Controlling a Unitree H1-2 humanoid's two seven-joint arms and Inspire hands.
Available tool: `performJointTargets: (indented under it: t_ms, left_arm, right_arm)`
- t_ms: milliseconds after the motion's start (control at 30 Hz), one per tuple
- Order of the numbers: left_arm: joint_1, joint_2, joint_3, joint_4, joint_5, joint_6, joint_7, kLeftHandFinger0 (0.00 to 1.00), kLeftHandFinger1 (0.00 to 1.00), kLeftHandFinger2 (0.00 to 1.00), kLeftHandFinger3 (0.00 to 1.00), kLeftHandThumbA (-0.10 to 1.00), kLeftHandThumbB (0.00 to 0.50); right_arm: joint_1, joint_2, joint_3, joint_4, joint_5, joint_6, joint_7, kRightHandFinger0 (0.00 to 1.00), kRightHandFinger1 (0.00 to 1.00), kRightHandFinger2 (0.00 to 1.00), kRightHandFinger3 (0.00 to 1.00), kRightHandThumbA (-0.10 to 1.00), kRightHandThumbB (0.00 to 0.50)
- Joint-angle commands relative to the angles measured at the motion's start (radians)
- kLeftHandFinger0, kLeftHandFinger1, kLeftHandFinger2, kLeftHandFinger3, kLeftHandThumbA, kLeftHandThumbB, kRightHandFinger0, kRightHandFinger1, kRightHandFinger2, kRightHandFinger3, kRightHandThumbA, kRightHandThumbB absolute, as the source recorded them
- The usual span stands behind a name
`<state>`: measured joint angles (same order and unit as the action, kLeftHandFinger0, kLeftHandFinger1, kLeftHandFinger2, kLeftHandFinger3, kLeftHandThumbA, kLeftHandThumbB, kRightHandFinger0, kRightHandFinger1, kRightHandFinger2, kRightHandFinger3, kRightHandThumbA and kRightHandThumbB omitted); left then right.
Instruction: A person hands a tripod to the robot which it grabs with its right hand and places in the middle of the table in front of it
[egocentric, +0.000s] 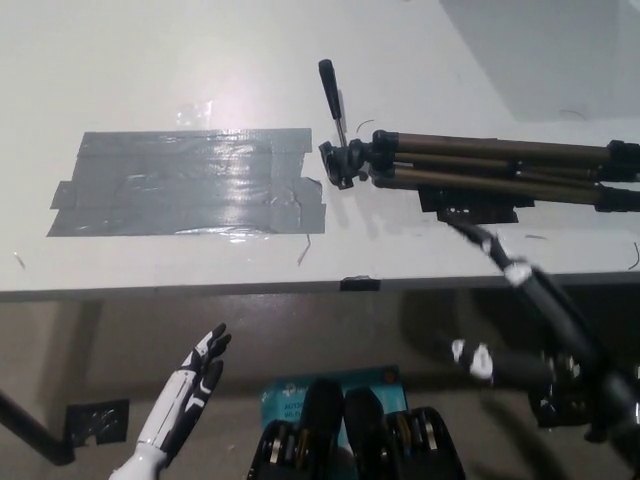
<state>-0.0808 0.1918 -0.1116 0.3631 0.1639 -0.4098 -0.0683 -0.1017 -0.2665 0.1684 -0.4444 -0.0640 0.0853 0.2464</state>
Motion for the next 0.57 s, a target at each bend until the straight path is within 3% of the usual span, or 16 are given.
performJointTargets:
  t_ms: [0,100,133,267,333,433,533]
  left_arm:
    - [0.025,-0.001,0.001,-0.019,-0.017,-0.06,0.016,0.99,1.0,1.0,1.0,1.0,0.314]
    - [0.022,-0.001,-0.001,-0.014,-0.016,-0.06,0.015,1.0,1.0,1.0,1.0,1.0,0.309]
    - [0.027,0.0,-0.002,-0.014,-0.021,-0.06,0.013,1.0,1.0,1.0,1.0,1.0,0.305]
    - [0.076,0.004,-0.007,-0.031,-0.018,-0.06,0.016,1.0,1.0,1.0,1.0,1.0,0.293]
    - [0.075,0.006,-0.006,-0.03,-0.018,-0.06,0.013,1.0,1.0,1.0,1.0,1.0,0.293]
    - [0.07,0.002,0.0,-0.026,-0.018,-0.06,0.016,0.99,1.0,1.0,1.0,1.0,0.323]
    - [0.066,0.004,-0.001,-0.028,-0.014,-0.06,0.018,0.98,1.0,1.0,1.0,1.0,0.314]
  right_arm:
    - [0.078,0.162,-0.156,0.059,0.292,-0.178,-0.119,1.0,1.0,1.0,1.0,0.77,0.134]
    - [0.071,0.212,-0.188,0.14,0.291,-0.141,-0.113,1.0,1.0,1.0,1.0,0.75,0.159]
    - [0.079,0.229,-0.183,0.193,0.278,-0.138,-0.108,1.0,1.0,1.0,1.0,0.7,0.112]
    - [0.111,0.251,-0.175,0.31,0.217,-0.189,-0.076,1.0,1.0,1.0,1.0,0.62,0.053]
    - [0.104,0.25,-0.173,0.366,0.183,-0.201,-0.074,1.0,1.0,1.0,1.0,0.63,0.066]
    - [0.091,0.233,-0.159,0.398,0.156,-0.192,-0.065,1.0,1.0,1.0,1.0,0.69,0.123]
    - [0.088,0.227,-0.148,0.411,0.135,-0.187,-0.067,1.0,1.0,1.0,1.0,0.68,0.124]
